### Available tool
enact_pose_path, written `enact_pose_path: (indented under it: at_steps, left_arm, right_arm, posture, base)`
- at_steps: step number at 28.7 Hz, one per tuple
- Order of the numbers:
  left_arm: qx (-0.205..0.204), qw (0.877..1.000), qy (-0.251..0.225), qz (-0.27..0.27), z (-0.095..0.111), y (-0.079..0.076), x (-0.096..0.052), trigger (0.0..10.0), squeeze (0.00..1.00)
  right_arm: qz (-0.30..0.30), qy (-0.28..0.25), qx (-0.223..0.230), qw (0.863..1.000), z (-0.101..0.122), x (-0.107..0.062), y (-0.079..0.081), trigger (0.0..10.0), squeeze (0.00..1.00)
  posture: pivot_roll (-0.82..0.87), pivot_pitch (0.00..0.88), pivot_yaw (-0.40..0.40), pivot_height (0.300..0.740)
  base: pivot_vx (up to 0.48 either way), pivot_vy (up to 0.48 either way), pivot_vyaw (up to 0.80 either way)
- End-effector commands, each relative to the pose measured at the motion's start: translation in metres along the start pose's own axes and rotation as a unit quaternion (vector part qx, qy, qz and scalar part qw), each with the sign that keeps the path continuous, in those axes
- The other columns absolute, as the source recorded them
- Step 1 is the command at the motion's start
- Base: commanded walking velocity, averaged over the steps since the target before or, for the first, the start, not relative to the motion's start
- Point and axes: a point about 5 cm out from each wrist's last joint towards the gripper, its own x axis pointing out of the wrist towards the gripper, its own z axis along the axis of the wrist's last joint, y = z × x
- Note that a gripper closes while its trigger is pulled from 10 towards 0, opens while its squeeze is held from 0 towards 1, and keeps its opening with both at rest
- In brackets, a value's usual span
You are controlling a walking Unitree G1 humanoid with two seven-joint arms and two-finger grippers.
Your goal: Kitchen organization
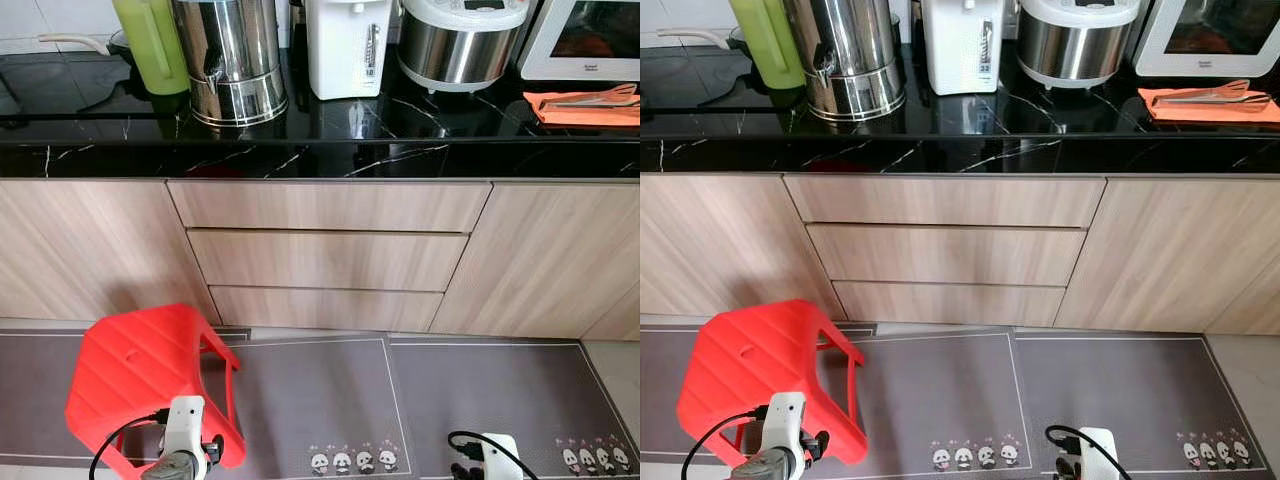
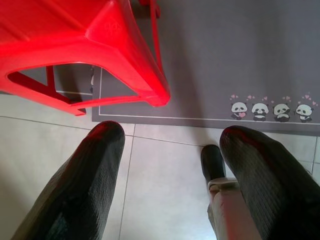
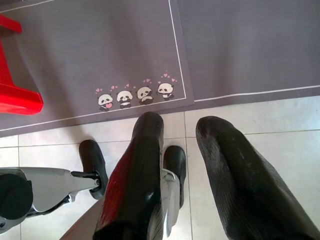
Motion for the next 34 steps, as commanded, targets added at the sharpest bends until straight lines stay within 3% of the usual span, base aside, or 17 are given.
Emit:
enact_pose_path:
  at_steps: [1, 3, 4, 7, 8, 9, 17, 25, 34]
  left_arm:
    - [-0.007, 1.000, 0.001, 0.008, -0.002, 0.003, 0.000, 10.0, 0.00]
    - [-0.007, 1.000, 0.001, 0.008, -0.002, 0.003, 0.000, 10.0, 0.00]
    - [-0.012, 1.000, -0.004, 0.019, -0.001, 0.007, -0.001, 10.0, 0.00]
    - [-0.015, 0.999, -0.008, 0.028, -0.001, 0.009, -0.001, 10.0, 0.00]
    - [-0.029, 0.998, -0.005, 0.052, -0.008, 0.022, -0.004, 10.0, 0.00]
    - [-0.035, 0.997, 0.002, 0.063, -0.016, 0.029, -0.007, 10.0, 0.00]
    - [-0.024, 0.998, 0.011, 0.056, -0.023, 0.026, -0.008, 10.0, 0.00]
    - [-0.014, 0.999, -0.010, 0.046, -0.004, 0.021, -0.003, 10.0, 0.00]
    - [-0.011, 0.999, -0.002, 0.030, -0.004, 0.008, -0.002, 10.0, 0.00]
  right_arm:
    - [-0.001, 0.009, -0.001, 1.000, -0.004, -0.001, -0.001, 10.0, 0.00]
    - [-0.001, 0.009, -0.001, 1.000, -0.004, -0.001, -0.001, 10.0, 0.00]
    - [0.014, -0.003, -0.022, 1.000, 0.017, 0.006, 0.010, 10.0, 0.00]
    - [0.023, -0.012, -0.038, 0.999, 0.033, 0.011, 0.019, 10.0, 0.00]
    - [0.044, -0.019, -0.080, 0.996, 0.050, 0.015, 0.032, 10.0, 0.00]
    - [0.049, -0.019, -0.100, 0.994, 0.054, 0.016, 0.034, 10.0, 0.00]
    - [0.036, -0.061, -0.077, 0.995, 0.091, 0.018, 0.037, 10.0, 0.00]
    - [0.037, -0.047, -0.071, 0.996, 0.075, 0.016, 0.028, 10.0, 0.00]
    - [0.042, -0.026, -0.061, 0.997, 0.062, 0.014, 0.021, 10.0, 0.00]
  posture:
    - [-0.10, 0.000, 0.044, 0.740]
    - [-0.10, 0.000, 0.044, 0.740]
    - [-0.04, 0.000, 0.022, 0.740]
    - [-0.04, 0.000, 0.022, 0.740]
    - [-0.03, 0.000, 0.028, 0.740]
    - [-0.04, 0.000, 0.030, 0.740]
    - [-0.04, 0.000, 0.048, 0.740]
    - [-0.04, 0.000, 0.061, 0.740]
    - [-0.06, 0.000, 0.069, 0.740]
  base:
    - [0.000, 0.000, 0.00]
    - [0.000, 0.000, 0.00]
    - [0.000, 0.000, 0.00]
    - [0.000, 0.000, 0.00]
    - [0.000, 0.000, 0.00]
    - [0.000, 0.000, 0.00]
    - [0.000, 0.000, 0.00]
    - [0.000, 0.000, 0.00]
    - [0.000, 0.000, 0.00]
